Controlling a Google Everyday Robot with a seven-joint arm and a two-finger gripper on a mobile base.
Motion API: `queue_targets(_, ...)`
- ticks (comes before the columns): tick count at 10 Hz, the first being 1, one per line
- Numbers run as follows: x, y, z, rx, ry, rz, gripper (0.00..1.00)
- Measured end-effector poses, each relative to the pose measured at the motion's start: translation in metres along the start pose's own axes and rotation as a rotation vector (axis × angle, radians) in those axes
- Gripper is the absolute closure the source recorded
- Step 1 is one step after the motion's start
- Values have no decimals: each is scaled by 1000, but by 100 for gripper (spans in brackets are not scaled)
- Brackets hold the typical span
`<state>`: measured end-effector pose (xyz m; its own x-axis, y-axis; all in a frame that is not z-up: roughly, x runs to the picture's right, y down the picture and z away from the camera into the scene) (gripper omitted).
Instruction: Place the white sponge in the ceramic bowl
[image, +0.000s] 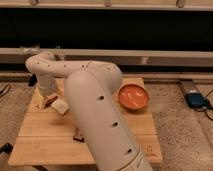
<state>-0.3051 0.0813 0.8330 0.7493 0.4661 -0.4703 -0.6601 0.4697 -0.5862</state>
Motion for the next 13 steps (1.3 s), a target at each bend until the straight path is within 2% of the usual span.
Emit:
queue_targets(2, -2, -6, 18, 31, 33, -13, 20)
queue_targets(6, -6, -17, 46, 62, 76, -10, 20)
queue_targets(13, -8, -35, 77, 109, 129, 20, 21)
